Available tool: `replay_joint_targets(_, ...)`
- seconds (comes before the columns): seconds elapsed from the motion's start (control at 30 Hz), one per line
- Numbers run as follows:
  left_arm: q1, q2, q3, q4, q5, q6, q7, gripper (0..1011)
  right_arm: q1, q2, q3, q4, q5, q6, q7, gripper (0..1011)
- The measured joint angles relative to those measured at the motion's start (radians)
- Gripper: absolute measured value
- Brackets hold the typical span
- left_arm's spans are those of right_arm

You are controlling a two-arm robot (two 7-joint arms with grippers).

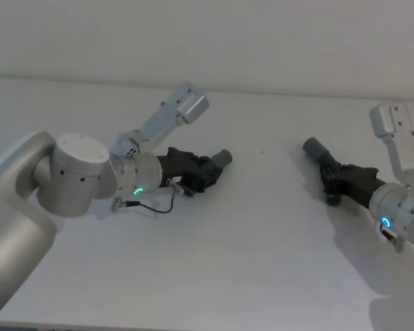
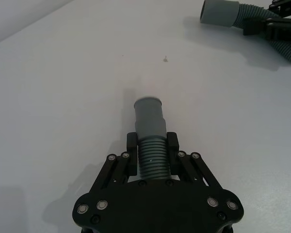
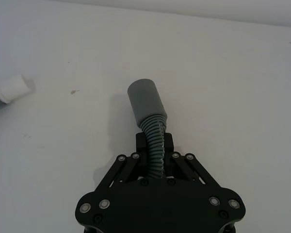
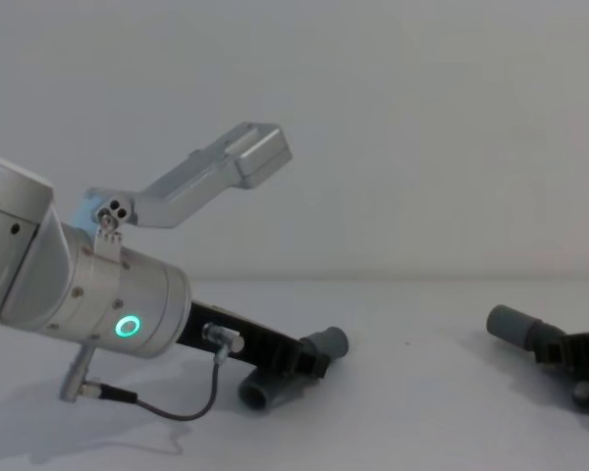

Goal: Use both hands to pick up one end of the pipe from the table, align the ends, and insert them.

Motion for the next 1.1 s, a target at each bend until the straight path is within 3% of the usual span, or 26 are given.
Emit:
replay_joint_targets(0.23,-0.023,0.004,0.015,0.006,0.003,-0.012,-0.025,343,-0.008,-0.001,0.003,-0.006,-0.003,-0.031,0.005,179)
replay_joint_targets(0.57,-0.084,0.025,0.045,-0.010,0.022,-0.041,-0.071,343,-0.015,0.010,0.015,-0.036,-0.015,-0.122,0.029,178)
replay_joint_targets(0.83,-0.127,0.049,0.072,-0.026,0.038,-0.057,-0.111,343,-0.023,0.056,0.020,-0.062,-0.016,-0.211,0.093,177)
replay_joint_targets(1.1,-0.168,0.103,0.113,-0.037,0.051,-0.082,-0.189,343,-0.031,0.125,0.021,-0.073,0.001,-0.285,0.197,177)
